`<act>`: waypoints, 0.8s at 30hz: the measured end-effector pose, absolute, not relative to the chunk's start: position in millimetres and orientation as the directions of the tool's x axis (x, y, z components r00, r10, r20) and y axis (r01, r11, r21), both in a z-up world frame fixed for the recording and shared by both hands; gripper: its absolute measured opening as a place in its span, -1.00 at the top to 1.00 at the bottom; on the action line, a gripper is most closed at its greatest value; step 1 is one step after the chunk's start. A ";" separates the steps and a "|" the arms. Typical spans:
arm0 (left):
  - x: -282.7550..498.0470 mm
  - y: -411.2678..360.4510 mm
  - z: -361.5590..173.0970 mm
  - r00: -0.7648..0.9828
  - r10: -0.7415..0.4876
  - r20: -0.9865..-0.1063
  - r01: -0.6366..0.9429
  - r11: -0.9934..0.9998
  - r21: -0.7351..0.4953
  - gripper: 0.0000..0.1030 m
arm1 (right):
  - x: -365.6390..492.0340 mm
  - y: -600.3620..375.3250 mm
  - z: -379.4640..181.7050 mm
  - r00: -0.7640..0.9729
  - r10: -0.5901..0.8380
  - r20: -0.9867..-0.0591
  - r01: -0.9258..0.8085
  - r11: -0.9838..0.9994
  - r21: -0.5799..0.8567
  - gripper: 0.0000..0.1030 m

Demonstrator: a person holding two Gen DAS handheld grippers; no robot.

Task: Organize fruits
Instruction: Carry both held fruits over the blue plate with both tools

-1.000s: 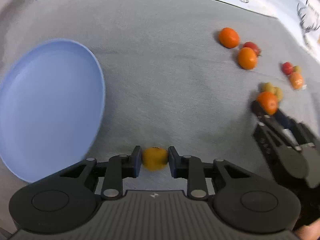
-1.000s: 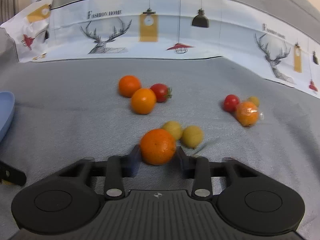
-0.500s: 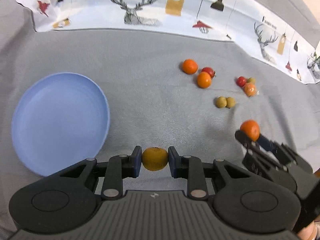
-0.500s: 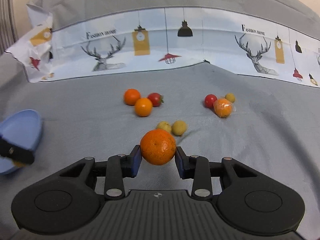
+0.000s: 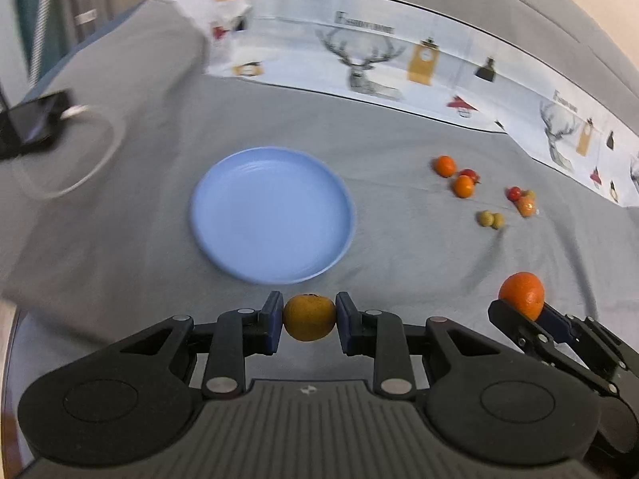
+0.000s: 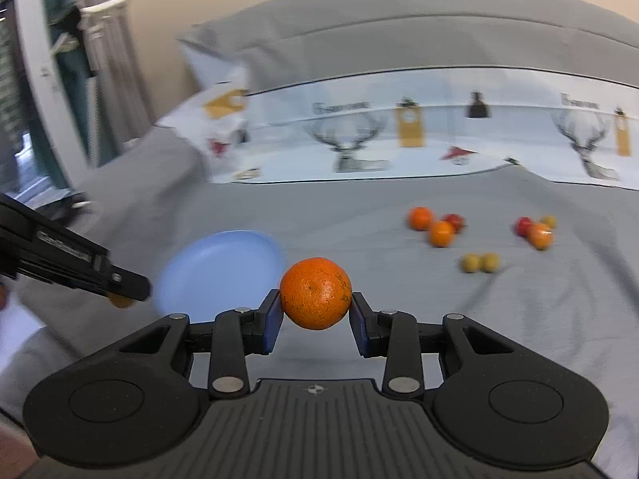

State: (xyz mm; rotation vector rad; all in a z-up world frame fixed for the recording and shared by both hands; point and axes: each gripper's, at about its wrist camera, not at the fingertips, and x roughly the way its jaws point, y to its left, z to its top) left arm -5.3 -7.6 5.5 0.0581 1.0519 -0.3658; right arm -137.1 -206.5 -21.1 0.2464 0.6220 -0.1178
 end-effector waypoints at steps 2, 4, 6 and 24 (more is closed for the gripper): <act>-11.1 12.5 8.0 0.453 -0.268 -0.850 0.304 0.943 -0.136 0.40 | -140.7 -188.7 -13.9 0.809 -0.007 -0.588 0.146 0.971 0.189 0.26; -16.4 29.6 9.6 0.467 -0.268 -0.843 0.285 0.948 -0.144 0.40 | -143.7 -171.9 -8.2 0.809 0.013 -0.588 0.110 0.979 0.174 0.26; -20.4 43.5 10.9 0.474 -0.274 -0.837 0.271 0.950 -0.157 0.40 | -145.6 -156.4 -3.9 0.807 0.022 -0.591 0.084 0.985 0.152 0.26; -14.8 74.1 13.4 0.489 -0.319 -0.812 0.231 0.945 -0.232 0.40 | -135.2 -123.9 1.1 0.779 0.001 -0.627 0.047 0.997 0.059 0.27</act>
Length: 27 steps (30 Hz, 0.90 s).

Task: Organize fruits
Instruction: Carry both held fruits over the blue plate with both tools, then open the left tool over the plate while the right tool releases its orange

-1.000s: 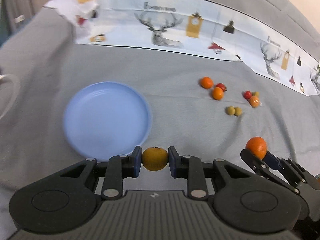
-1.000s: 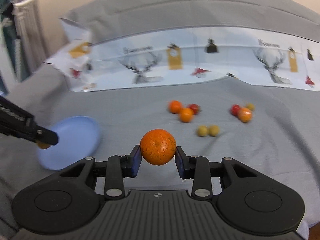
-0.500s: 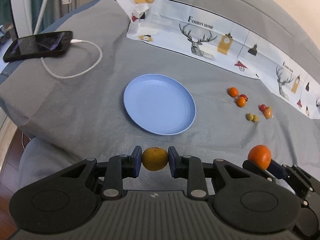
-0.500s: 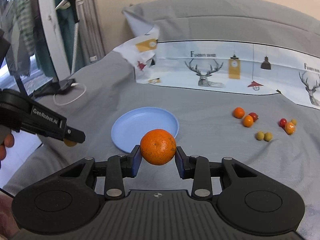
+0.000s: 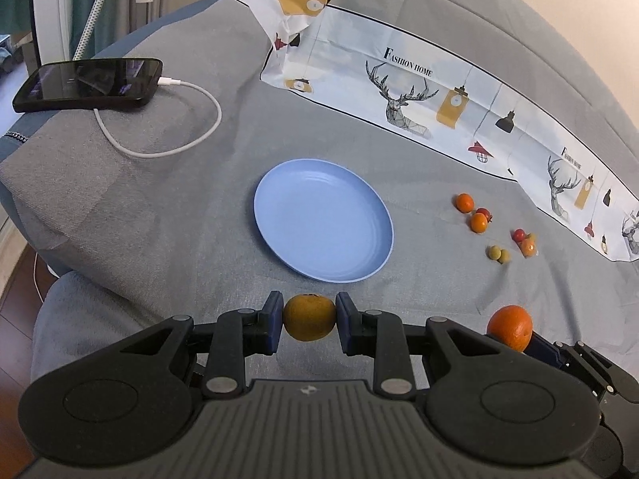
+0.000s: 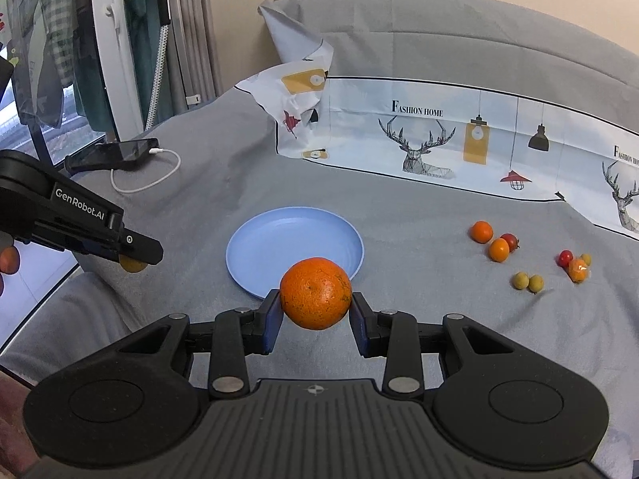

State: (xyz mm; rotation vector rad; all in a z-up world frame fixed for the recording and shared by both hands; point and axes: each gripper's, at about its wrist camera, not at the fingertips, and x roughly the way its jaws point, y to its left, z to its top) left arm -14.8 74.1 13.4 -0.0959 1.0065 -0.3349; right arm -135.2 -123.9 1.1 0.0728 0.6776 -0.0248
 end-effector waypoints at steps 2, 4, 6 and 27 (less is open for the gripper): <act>-11.8 73.7 12.6 0.487 -0.319 -0.813 0.228 0.945 -0.235 0.40 | -132.9 -124.3 -0.2 0.775 0.001 -0.632 0.047 0.997 0.059 0.26; -8.6 73.5 11.9 0.485 -0.322 -0.813 0.226 0.944 -0.239 0.40 | -130.6 -124.8 -1.7 0.772 0.002 -0.636 0.047 0.997 0.060 0.26; -5.1 72.7 11.0 0.483 -0.322 -0.814 0.225 0.944 -0.240 0.40 | -127.7 -124.9 -2.9 0.769 0.002 -0.640 0.048 0.997 0.061 0.26; 92.7 35.7 -20.5 0.480 -0.279 -0.832 0.216 0.956 -0.196 0.40 | -30.9 -132.8 -41.4 0.731 0.016 -0.683 0.019 0.999 0.044 0.27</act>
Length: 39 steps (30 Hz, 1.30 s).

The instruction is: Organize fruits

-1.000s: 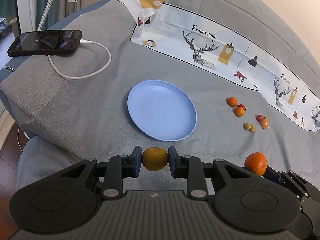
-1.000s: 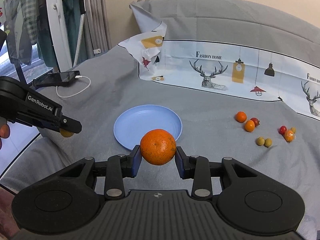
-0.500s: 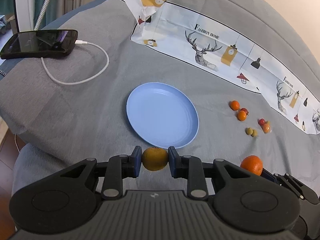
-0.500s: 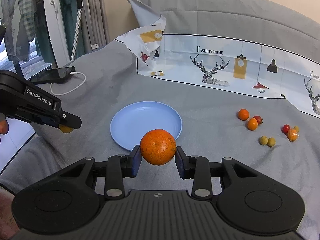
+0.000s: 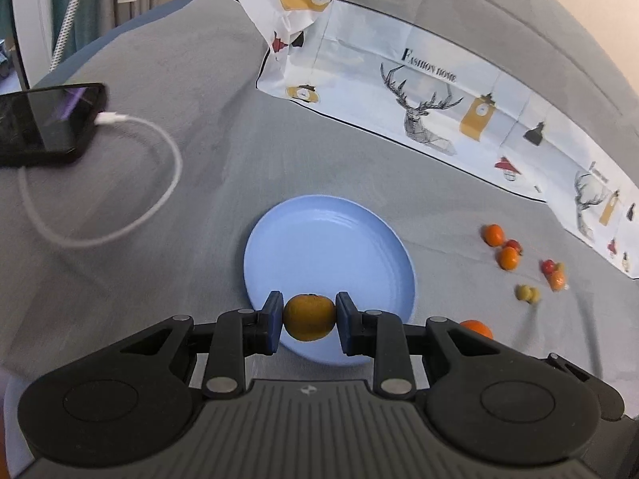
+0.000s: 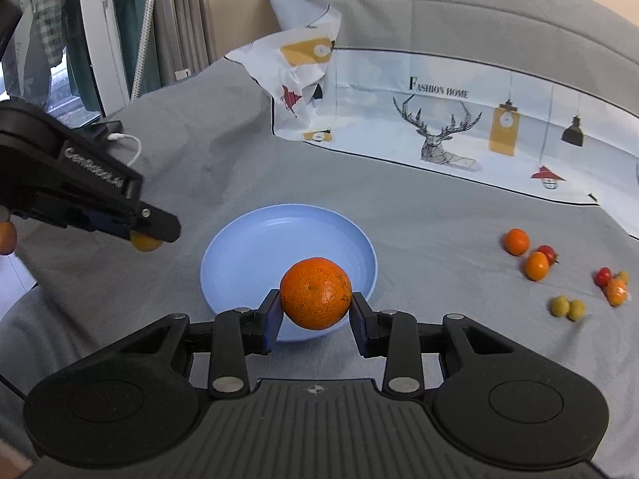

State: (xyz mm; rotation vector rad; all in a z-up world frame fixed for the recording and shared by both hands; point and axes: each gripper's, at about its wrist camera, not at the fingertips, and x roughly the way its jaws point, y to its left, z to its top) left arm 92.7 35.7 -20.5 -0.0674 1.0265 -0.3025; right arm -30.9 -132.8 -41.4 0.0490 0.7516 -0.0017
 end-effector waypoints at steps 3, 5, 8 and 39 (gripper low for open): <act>110.7 27.8 -33.7 0.466 -0.270 -0.843 0.215 0.958 -0.188 0.40 | -10.9 -131.8 -52.2 0.717 0.021 -0.697 0.012 0.999 0.042 0.27; 122.6 22.0 -43.1 0.460 -0.265 -0.848 0.217 0.959 -0.182 0.40 | 0.5 -130.4 -59.9 0.709 0.019 -0.705 0.008 0.999 0.034 0.27; 136.8 14.1 -56.8 0.445 -0.244 -0.861 0.216 0.963 -0.161 0.40 | 16.1 -129.0 -72.6 0.696 0.016 -0.718 0.004 1.000 0.027 0.27; 44.8 46.4 -26.0 0.521 -0.154 -0.839 0.231 0.972 -0.035 -0.99 | -47.7 -119.7 -39.5 0.680 -0.012 -0.733 0.026 1.000 0.008 -0.89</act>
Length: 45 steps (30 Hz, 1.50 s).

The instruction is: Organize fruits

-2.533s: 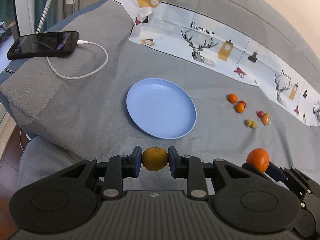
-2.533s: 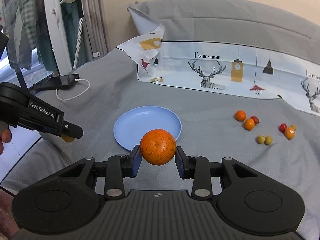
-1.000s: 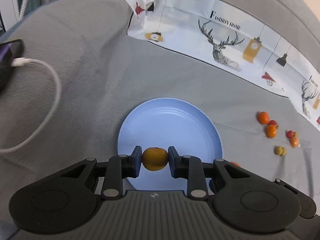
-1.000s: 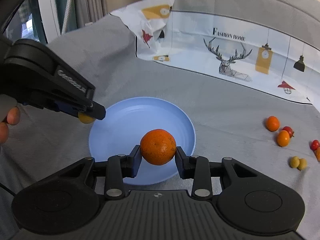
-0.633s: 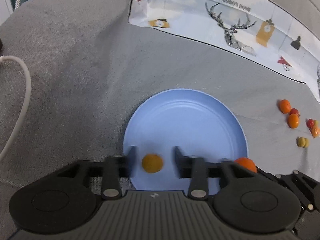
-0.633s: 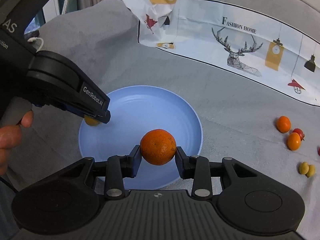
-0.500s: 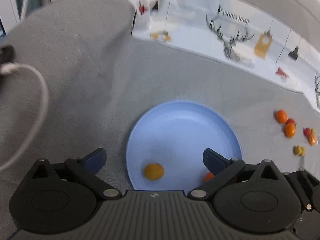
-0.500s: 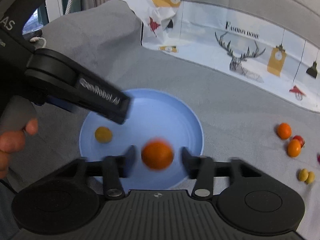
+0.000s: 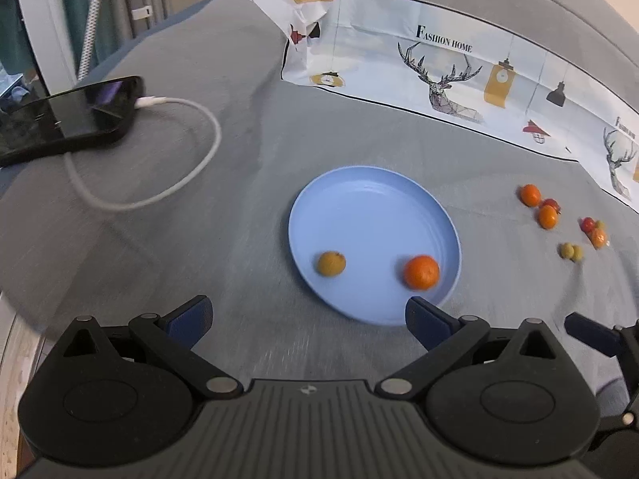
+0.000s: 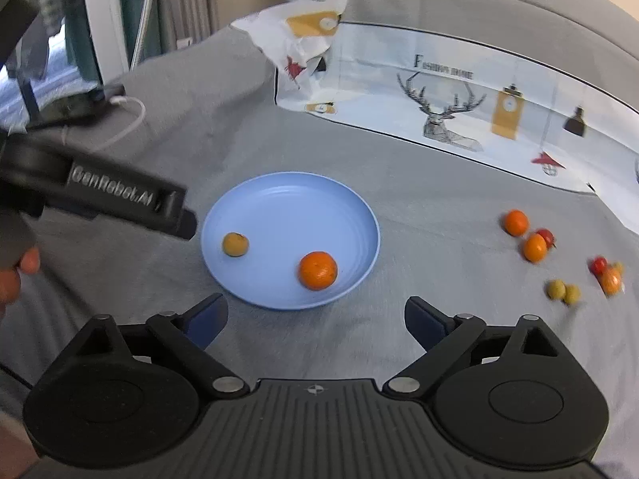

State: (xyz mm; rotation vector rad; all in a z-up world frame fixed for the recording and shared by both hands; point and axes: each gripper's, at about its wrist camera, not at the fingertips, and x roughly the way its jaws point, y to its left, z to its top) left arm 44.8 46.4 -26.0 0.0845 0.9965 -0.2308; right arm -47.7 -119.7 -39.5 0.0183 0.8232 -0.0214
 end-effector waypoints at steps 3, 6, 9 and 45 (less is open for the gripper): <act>25.7 52.1 -15.8 0.544 -0.157 -0.824 0.230 0.973 -0.033 -0.99 | -65.9 -116.0 -27.8 0.698 -0.020 -0.716 0.039 0.999 0.011 -0.92; 10.8 52.9 -8.9 0.570 -0.149 -0.808 0.230 0.973 -0.017 -0.99 | -81.1 -110.7 -18.9 0.719 -0.028 -0.695 0.044 0.999 0.006 -0.93; -1.9 55.3 -4.0 0.582 -0.148 -0.799 0.228 0.974 -0.015 -0.99 | -92.3 -107.9 -12.5 0.732 -0.031 -0.681 0.048 0.999 0.006 -0.94; -40.6 51.1 16.8 0.639 -0.137 -0.757 0.246 0.969 0.032 -0.99 | -137.3 -106.0 11.4 0.799 -0.042 -0.600 0.061 0.998 0.012 -0.97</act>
